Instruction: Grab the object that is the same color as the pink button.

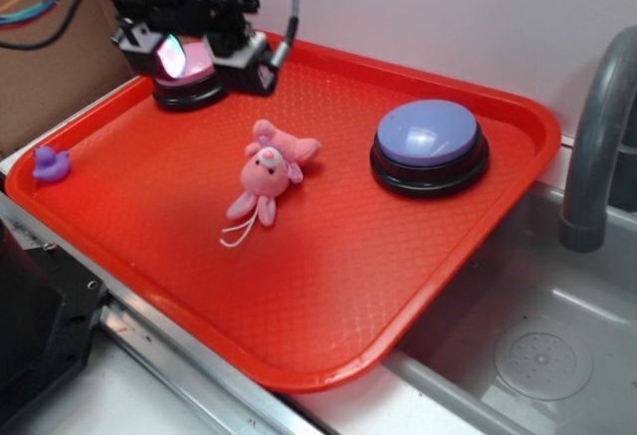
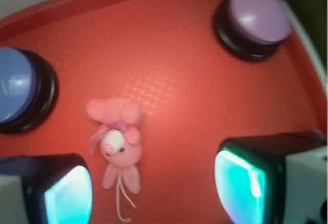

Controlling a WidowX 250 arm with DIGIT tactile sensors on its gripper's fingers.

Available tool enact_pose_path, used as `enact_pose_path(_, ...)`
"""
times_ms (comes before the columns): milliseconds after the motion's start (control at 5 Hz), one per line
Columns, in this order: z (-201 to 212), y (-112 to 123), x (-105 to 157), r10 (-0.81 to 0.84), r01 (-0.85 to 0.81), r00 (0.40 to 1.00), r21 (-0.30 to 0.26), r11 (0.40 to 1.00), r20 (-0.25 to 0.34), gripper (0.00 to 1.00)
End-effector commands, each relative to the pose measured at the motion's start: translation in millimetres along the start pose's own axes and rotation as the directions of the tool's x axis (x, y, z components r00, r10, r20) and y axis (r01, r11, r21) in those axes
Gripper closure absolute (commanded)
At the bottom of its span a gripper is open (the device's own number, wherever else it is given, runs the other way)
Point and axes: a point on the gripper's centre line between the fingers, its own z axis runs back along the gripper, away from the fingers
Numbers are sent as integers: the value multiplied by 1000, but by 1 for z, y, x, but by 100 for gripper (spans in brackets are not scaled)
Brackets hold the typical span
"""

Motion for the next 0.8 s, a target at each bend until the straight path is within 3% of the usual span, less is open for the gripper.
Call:
enact_pose_path(0, -37, -13, 8, -48, 47, 999, -79, 996, -10, 0)
enact_pose_path(200, -51, -6, -2, -52, 51, 998, -71, 996, -25, 0)
enact_pose_path(600, -79, -8, 3, -56, 50, 997, -96, 994, -60, 0)
